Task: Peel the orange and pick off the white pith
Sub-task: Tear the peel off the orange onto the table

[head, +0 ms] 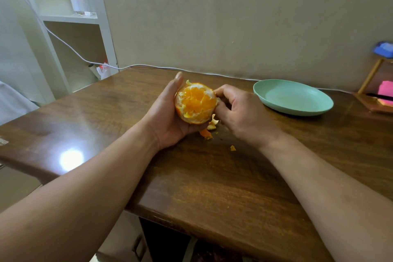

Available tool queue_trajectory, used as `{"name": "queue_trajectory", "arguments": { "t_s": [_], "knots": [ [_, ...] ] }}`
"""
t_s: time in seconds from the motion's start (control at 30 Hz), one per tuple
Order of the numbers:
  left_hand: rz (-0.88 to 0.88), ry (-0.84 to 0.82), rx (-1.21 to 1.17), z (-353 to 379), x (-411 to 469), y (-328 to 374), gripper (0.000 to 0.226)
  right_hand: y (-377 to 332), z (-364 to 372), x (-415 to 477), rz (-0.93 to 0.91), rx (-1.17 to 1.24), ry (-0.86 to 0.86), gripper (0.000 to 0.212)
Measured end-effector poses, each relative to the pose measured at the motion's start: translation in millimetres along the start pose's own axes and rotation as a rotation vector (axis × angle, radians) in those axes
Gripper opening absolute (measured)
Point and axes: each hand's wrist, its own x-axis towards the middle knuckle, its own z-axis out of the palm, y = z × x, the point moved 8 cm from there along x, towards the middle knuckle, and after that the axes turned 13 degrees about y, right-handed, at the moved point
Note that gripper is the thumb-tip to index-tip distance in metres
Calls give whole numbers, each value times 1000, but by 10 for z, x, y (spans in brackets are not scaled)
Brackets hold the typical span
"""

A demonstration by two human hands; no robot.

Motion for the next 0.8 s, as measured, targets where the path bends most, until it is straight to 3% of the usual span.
{"name": "queue_trajectory", "arguments": {
  "t_s": [0.37,0.6,0.8],
  "knots": [
    [1,13,4,-12,-19,6,51,77,70,17,101,172,-2,4],
    [16,25,18,-11,-19,16,56,56,34,1,32,61,-49,18],
    [13,20,12,6,-55,6,54,42,31,23,60,132,-20,8]
  ]
}}
